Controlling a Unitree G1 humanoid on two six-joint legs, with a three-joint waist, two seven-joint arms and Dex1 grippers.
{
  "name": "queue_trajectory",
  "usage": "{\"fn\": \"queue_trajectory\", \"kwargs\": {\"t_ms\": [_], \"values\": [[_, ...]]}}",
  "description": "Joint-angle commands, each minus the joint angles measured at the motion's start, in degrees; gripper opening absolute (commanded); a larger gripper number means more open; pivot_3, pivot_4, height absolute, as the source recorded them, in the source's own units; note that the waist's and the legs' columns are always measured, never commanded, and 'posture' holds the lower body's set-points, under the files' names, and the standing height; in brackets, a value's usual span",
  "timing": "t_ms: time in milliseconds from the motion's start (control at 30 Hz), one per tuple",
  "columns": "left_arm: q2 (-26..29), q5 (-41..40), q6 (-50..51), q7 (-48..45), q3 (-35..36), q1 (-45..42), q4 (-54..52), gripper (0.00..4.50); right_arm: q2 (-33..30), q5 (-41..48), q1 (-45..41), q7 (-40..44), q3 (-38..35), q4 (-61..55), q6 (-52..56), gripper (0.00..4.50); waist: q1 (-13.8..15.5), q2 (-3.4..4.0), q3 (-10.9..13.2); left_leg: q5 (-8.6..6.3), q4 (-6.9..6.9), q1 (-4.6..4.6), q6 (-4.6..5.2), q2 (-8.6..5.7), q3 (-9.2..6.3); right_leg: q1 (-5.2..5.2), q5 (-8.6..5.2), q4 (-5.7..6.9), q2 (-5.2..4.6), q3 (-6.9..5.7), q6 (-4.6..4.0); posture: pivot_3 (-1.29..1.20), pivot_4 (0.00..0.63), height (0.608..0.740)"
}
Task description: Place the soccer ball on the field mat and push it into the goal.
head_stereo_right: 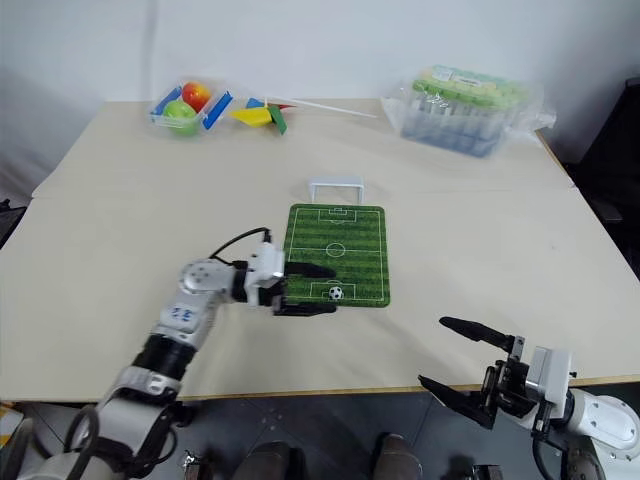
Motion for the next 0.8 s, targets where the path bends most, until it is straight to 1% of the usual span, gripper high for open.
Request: {"fn": "queue_trajectory", "kwargs": {"t_ms": [33, 67, 167, 233, 300, 400, 433, 500, 600, 700, 800], "values": [[5.4, -5.7, 3.7, -2.9, 5.1, 4.5, -7.8, 3.12, -0.3, 1.2, -1.8, 0.9, -1.9, 1.5, -1.9, 4.50, 0.0, 0.00, 0.0, 0.00, 0.02, 0.00, 0.00, -0.02, -0.01, 0.01, 0.00, 0.01, -0.02, 0.01, 0.00, 0.00, 0.150, 0.740], [7.4, -6.7, 4.2, -3.9, 6.5, 7.2, -9.1, 3.12, -0.4, 1.2, -2.5, 1.2, -2.0, 2.3, -2.2, 4.50, 0.2, 0.01, 0.0, 0.00, 0.05, 0.00, 0.01, -0.02, 0.01, 0.01, 0.01, 0.01, -0.02, 0.05, 0.00, 0.00, 0.150, 0.740], [10.9, -8.8, 4.7, -4.8, 10.0, 14.9, -11.7, 2.52, -0.4, 1.3, -4.4, 2.1, -2.4, 4.4, -3.0, 4.50, 0.7, 0.03, 0.0, -0.01, 0.06, 0.03, 0.01, -0.02, -0.01, 0.03, 0.02, 0.01, -0.03, 0.06, 0.00, 0.00, 0.150, 0.740], [11.5, -9.9, 3.6, -5.0, 11.8, 19.9, -12.8, 1.97, 0.4, 1.0, -6.2, 1.5, -3.1, 6.3, -4.5, 4.50, 0.8, 0.05, 0.0, -0.02, 0.03, 0.02, -0.01, -0.01, -0.02, 0.01, 0.01, 0.00, -0.01, 0.05, -0.01, 0.00, 0.150, 0.740], [11.4, -10.3, 3.5, -4.1, 12.7, 23.8, -14.7, 1.30, 1.0, 1.1, -7.7, 0.9, -3.7, 8.3, -5.6, 4.50, 1.0, 0.05, 0.0, -0.03, 0.03, -0.01, 0.00, -0.03, 0.00, 0.01, 0.02, -0.02, -0.02, 0.05, -0.01, 0.00, 0.150, 0.740], [10.6, -10.3, 4.2, -2.2, 11.7, 26.5, -18.4, 0.28, 1.3, 1.3, -8.4, 1.4, -3.6, 9.5, -5.8, 4.50, 1.3, 0.05, 0.0, -0.03, 0.05, -0.01, 0.01, -0.03, -0.02, 0.01, 0.02, 0.00, -0.02, 0.05, -0.02, 0.00, 0.150, 0.740], [10.1, -9.8, 4.3, -1.4, 10.8, 26.6, -19.3, 0.04, 1.3, 1.3, -8.5, 1.7, -3.4, 9.7, -5.9, 4.50, 1.3, 0.05, 0.0, -0.03, 0.05, -0.01, 0.00, -0.02, -0.03, 0.01, 0.02, 0.01, -0.02, 0.05, -0.02, 0.00, 0.150, 0.740], [8.4, -8.6, 4.6, 0.8, 9.1, 25.6, -19.9, 0.04, 1.3, 1.3, -8.6, 2.1, -3.1, 10.0, -5.9, 4.50, 1.1, 0.08, 0.0, -0.03, 0.05, 0.00, 0.00, -0.02, -0.01, 0.01, 0.03, 0.02, -0.02, 0.06, -0.03, 0.00, 0.150, 0.740], [4.2, -5.5, 4.9, 4.2, 4.6, 20.3, -18.2, 0.04, 0.7, 1.2, -9.2, 2.9, -3.2, 10.9, -5.8, 4.50, 1.1, 0.11, 0.0, -0.03, 0.05, 0.01, 0.00, -0.03, 0.02, 0.01, 0.03, 0.04, -0.02, 0.08, -0.03, 0.00, 0.150, 0.740], [-0.1, -2.9, 7.1, 7.5, 0.8, 14.1, -15.2, 0.04, 0.3, 1.2, -9.9, 3.0, -3.2, 11.3, -5.1, 4.50, 1.0, 0.10, 0.0, -0.02, 0.07, 0.01, 0.00, -0.04, 0.04, 0.01, 0.04, 0.05, -0.01, 0.08, -0.04, 0.00, 0.150, 0.740], [-4.3, 0.9, 7.2, 9.5, -3.6, 7.6, -9.6, 0.04, -0.4, 1.5, -9.5, 2.8, -3.2, 10.2, -3.7, 4.50, 1.0, 0.12, 0.0, -0.01, 0.07, 0.02, 0.00, -0.04, 0.05, 0.01, 0.04, 0.05, -0.01, 0.07, -0.04, 0.00, 0.150, 0.740]]}}
